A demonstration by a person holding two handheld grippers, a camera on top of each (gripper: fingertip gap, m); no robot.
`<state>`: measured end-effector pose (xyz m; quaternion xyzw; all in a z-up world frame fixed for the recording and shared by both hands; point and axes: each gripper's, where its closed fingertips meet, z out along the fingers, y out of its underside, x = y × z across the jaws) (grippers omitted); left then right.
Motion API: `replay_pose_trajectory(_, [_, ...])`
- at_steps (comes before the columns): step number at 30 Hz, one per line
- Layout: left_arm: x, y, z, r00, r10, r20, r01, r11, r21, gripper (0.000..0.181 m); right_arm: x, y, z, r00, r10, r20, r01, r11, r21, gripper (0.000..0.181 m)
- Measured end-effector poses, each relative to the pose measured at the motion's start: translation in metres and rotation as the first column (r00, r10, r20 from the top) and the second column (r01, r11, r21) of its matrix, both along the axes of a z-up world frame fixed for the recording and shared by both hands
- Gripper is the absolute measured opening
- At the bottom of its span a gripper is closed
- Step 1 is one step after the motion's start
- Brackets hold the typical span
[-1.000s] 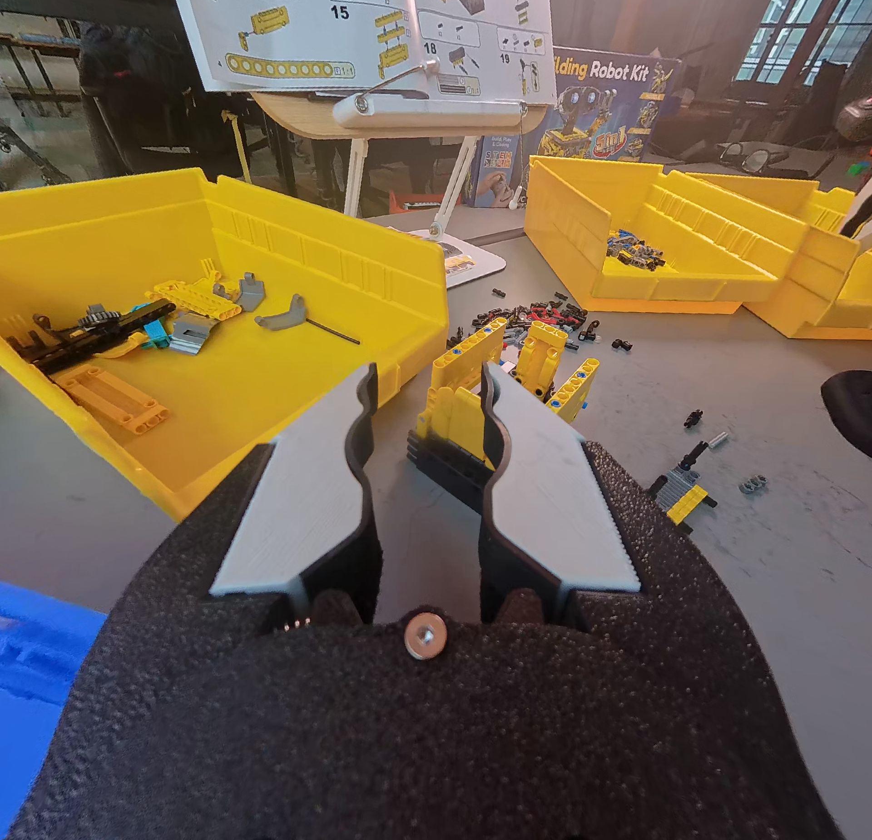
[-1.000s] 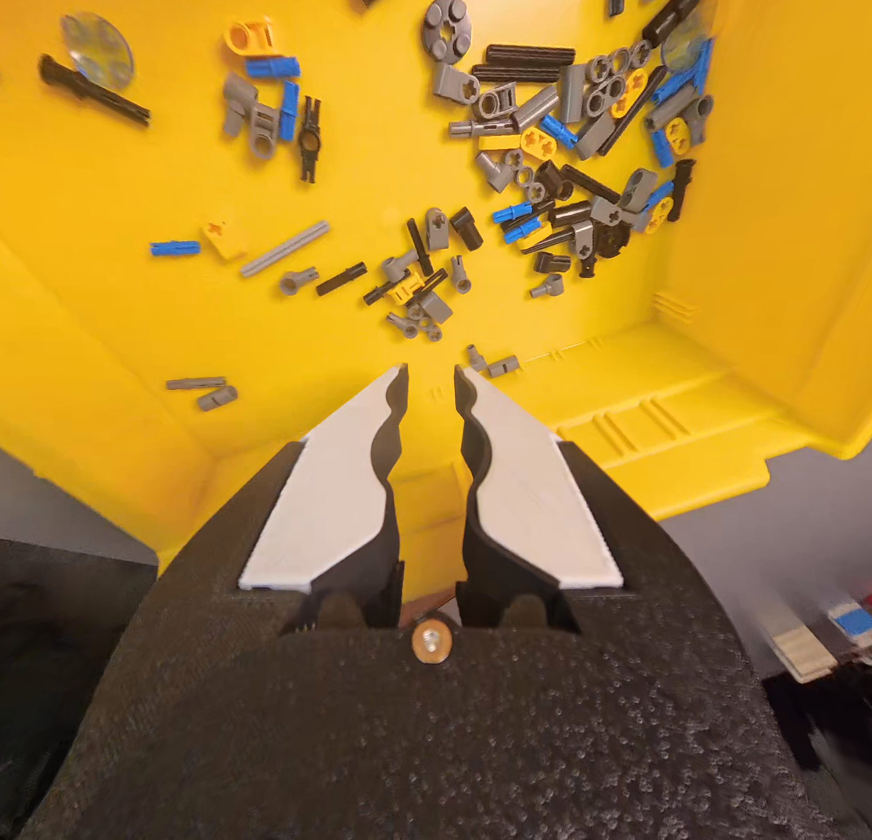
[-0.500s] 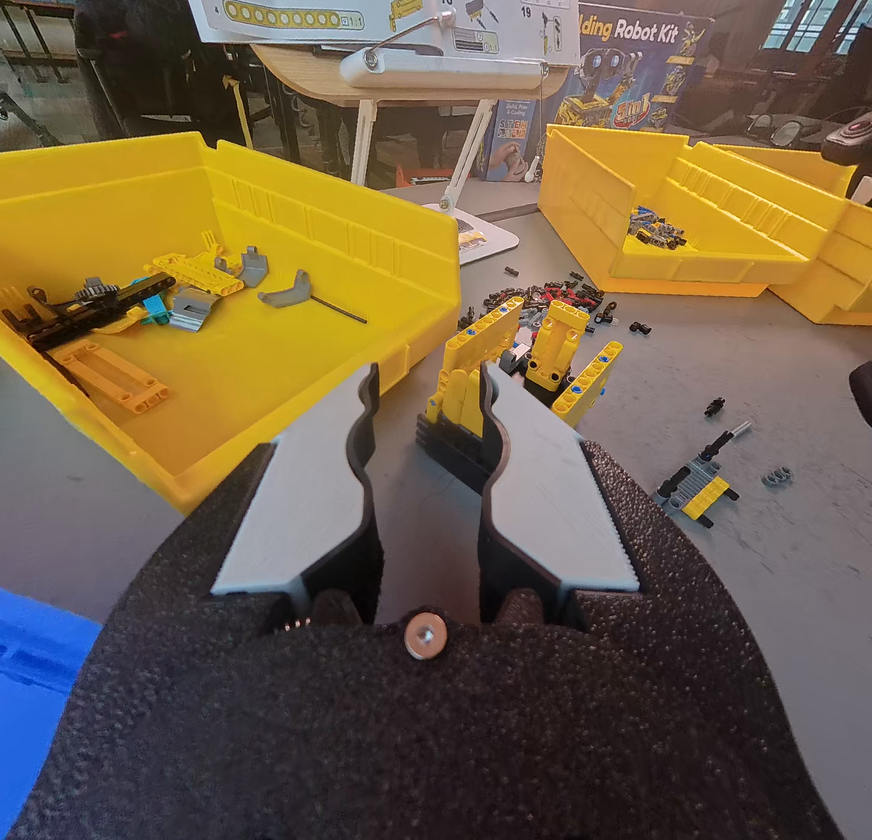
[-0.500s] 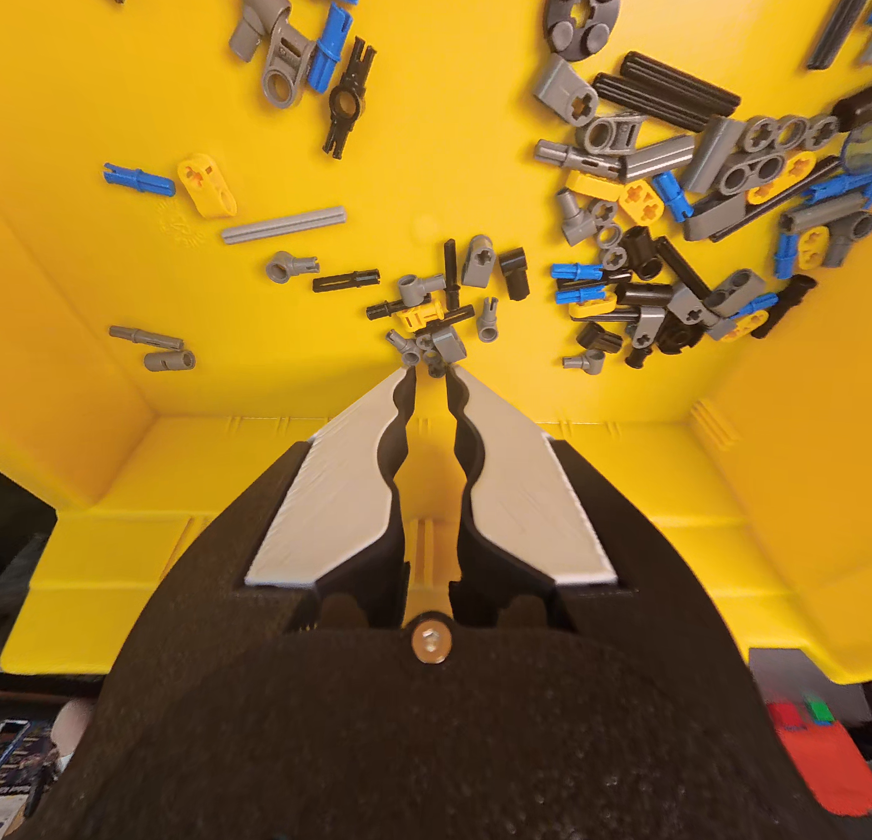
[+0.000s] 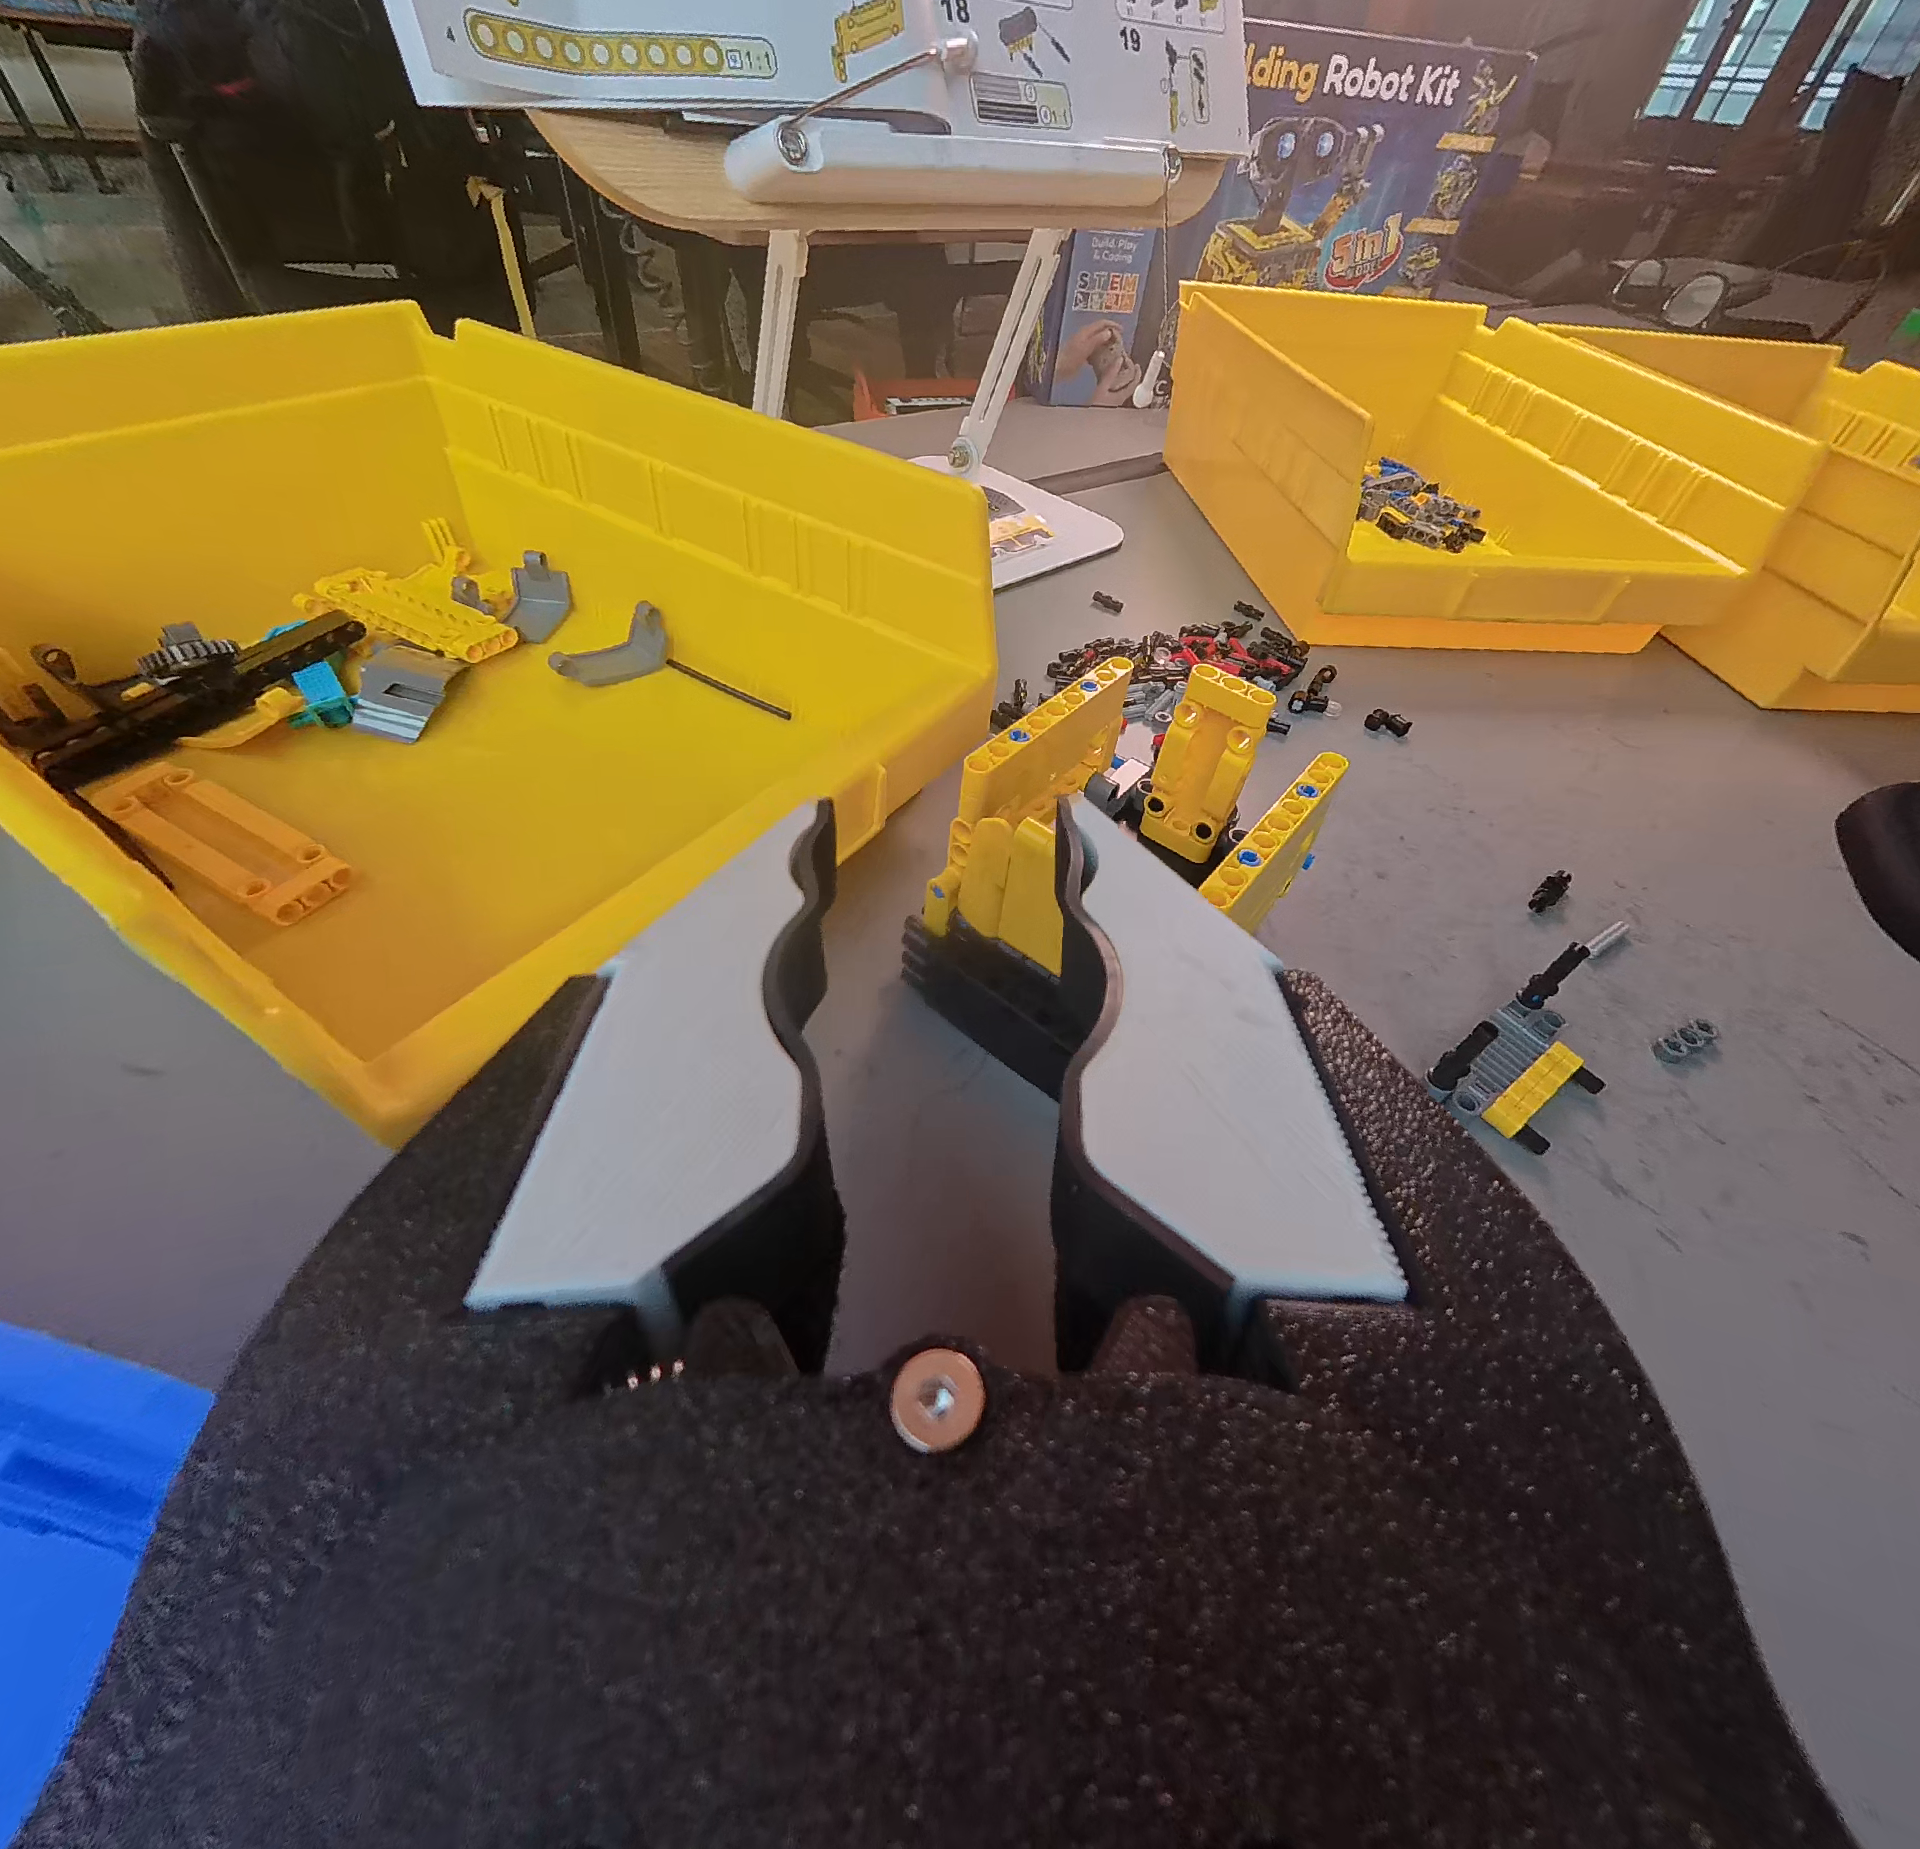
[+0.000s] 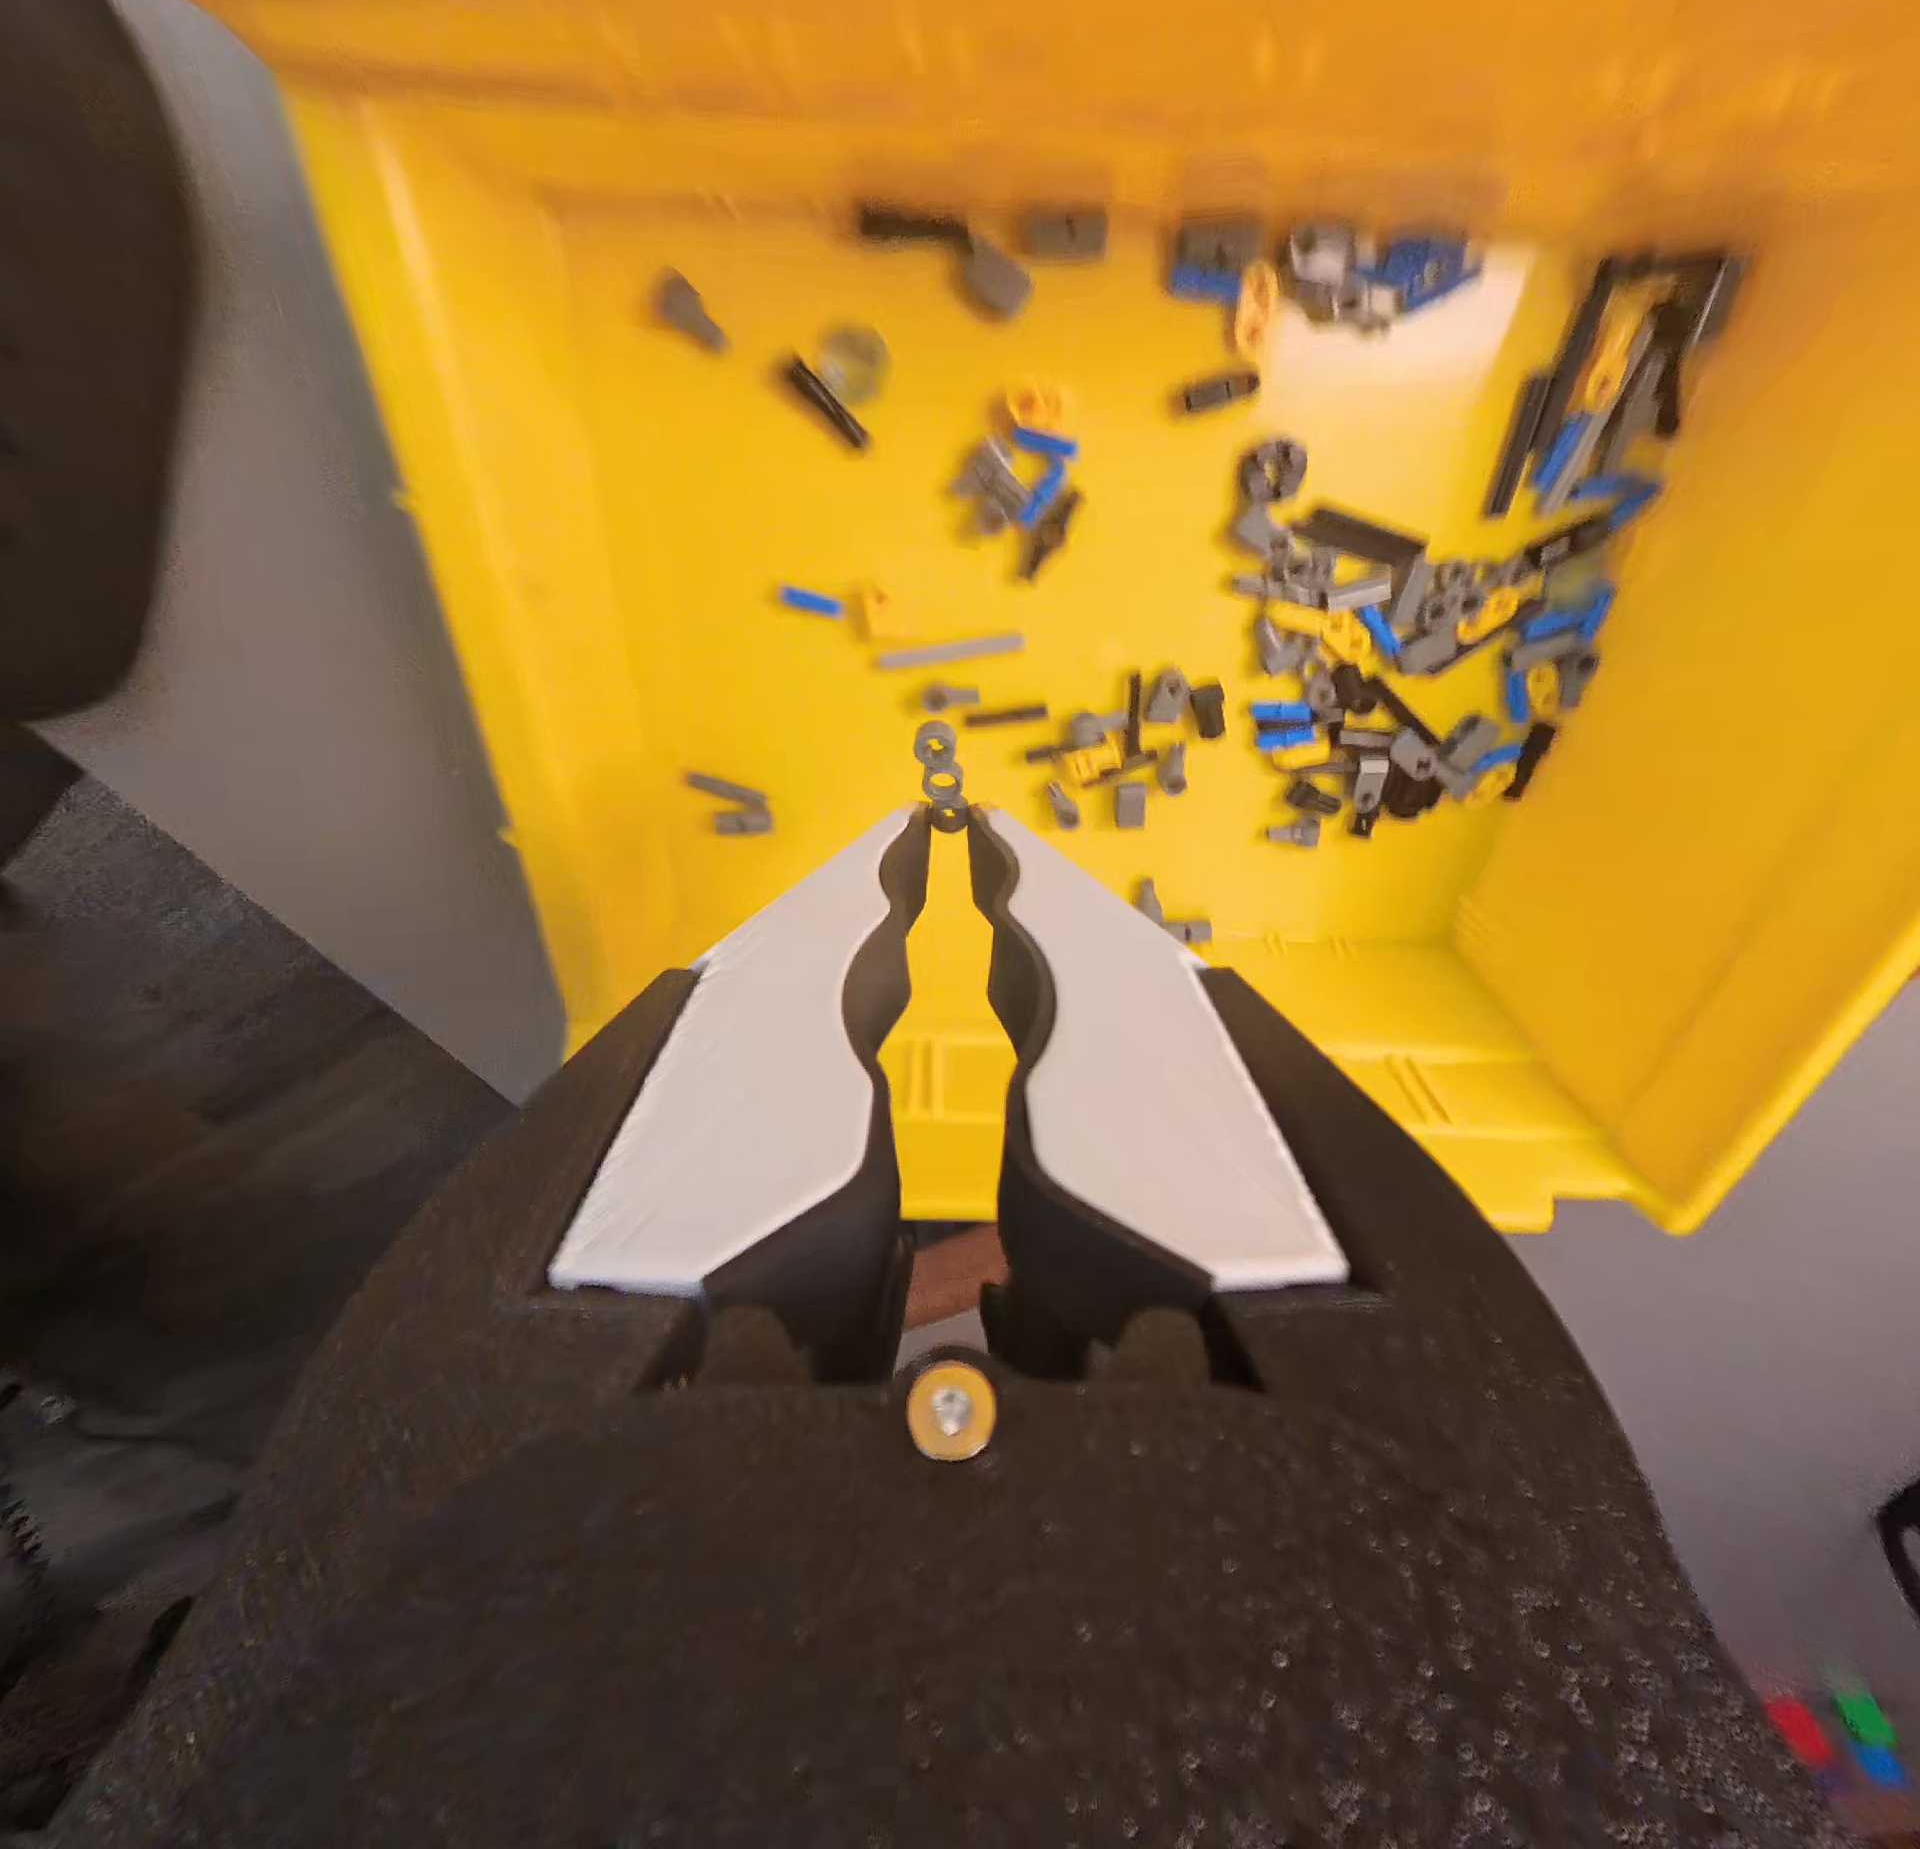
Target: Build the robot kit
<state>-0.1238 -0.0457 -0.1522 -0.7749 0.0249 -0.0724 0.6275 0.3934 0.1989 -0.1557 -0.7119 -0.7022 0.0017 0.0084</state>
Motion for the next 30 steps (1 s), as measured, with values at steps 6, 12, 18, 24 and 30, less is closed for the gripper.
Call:
replay_pose_trajectory(6, [0.006, -0.001, 0.003, 1.000, -0.022, -0.008, 0.023, 1.000, 0.009, 0.040, -0.136, -0.110, 0.020, 0.910, 0.348, -0.224, -0.340, 0.938, 0.073, 0.007])
replay_pose_trajectory(12, [0.007, -0.004, 0.008, 0.999, -0.024, -0.026, 0.025, 0.999, 0.029, 0.040, -0.220, -0.182, -0.038, 0.800, 0.566, -0.200, -0.563, 0.823, 0.080, 0.007])
replay_pose_trajectory(18, [0.006, -0.005, 0.011, 0.999, -0.018, -0.031, 0.019, 0.999, 0.038, 0.040, -0.250, -0.200, -0.073, 0.768, 0.622, -0.153, -0.622, 0.781, 0.052, 0.007])
replay_pose_trajectory(24, [0.008, -0.005, 0.010, 0.999, -0.031, -0.026, 0.031, 0.999, 0.034, 0.041, -0.256, -0.209, -0.085, 0.759, 0.640, -0.120, -0.642, 0.766, 0.029, 0.007])
replay_pose_trajectory(30, [0.008, -0.004, 0.010, 0.999, -0.030, -0.024, 0.031, 0.999, 0.033, 0.041, -0.257, -0.209, -0.087, 0.761, 0.638, -0.119, -0.640, 0.768, 0.025, 0.007])
